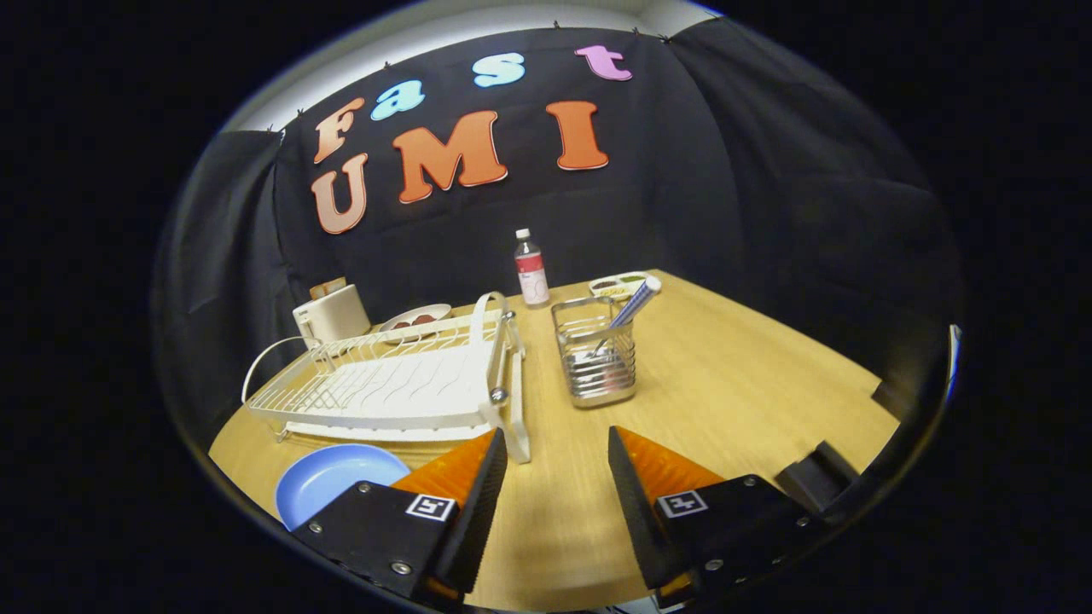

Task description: Take the plate from the dish rack, then take the spoon from the basket and place it into the plate.

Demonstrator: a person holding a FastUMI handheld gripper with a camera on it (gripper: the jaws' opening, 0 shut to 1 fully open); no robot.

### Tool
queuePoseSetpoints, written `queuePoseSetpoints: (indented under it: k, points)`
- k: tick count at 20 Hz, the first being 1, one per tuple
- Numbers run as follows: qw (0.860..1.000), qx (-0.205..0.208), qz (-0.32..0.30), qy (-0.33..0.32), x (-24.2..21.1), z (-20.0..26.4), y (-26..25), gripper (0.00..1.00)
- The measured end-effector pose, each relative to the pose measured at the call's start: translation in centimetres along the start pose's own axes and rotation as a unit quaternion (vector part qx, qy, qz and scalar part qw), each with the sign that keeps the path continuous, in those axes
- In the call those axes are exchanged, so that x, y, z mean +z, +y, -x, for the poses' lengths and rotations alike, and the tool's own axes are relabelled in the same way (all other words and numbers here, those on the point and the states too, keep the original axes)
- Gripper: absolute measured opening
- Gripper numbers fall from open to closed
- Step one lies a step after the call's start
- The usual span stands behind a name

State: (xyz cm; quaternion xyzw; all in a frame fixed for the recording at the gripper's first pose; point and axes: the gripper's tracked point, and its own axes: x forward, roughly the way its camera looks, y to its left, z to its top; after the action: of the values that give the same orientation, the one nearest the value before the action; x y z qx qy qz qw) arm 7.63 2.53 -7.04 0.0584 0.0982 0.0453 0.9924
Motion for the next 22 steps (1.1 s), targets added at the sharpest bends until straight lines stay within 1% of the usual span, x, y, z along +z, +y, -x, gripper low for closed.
queuePoseSetpoints:
  k: [1, 3, 7, 8, 10, 13, 14, 15, 16, 17, 18, 19, 20, 21, 22]
  points:
    - [1.0, -0.006, 0.009, -0.014, 1.0, -0.9, -0.9, 0.78]
    - [0.999, -0.009, 0.023, -0.041, 2.8, -2.5, -2.2, 0.83]
    - [0.996, -0.013, 0.044, -0.078, 5.2, -6.1, -3.9, 0.9]
    - [0.995, -0.006, 0.052, -0.085, 5.6, -7.0, -3.9, 0.9]
    - [0.993, 0.021, 0.065, -0.094, 5.9, -8.4, -3.6, 0.9]
    - [0.991, 0.063, 0.059, -0.101, 6.3, -9.9, -3.0, 0.89]
    - [0.991, 0.073, 0.057, -0.101, 6.3, -10.5, -3.1, 0.88]
    - [0.99, 0.085, 0.052, -0.102, 6.4, -10.8, -3.0, 0.82]
    - [0.989, 0.099, 0.046, -0.104, 6.5, -11.0, -2.8, 0.79]
    - [0.987, 0.112, 0.039, -0.106, 6.6, -11.3, -2.7, 0.73]
    - [0.986, 0.122, 0.034, -0.105, 6.7, -11.5, -2.5, 0.71]
    - [0.985, 0.13, 0.034, -0.104, 6.5, -11.6, -2.5, 0.64]
    - [0.985, 0.13, 0.039, -0.103, 6.3, -11.9, -2.6, 0.6]
    - [0.986, 0.124, 0.045, -0.104, 6.3, -12.3, -2.9, 0.51]
    - [0.986, 0.122, 0.049, -0.103, 6.1, -12.5, -3.1, 0.47]
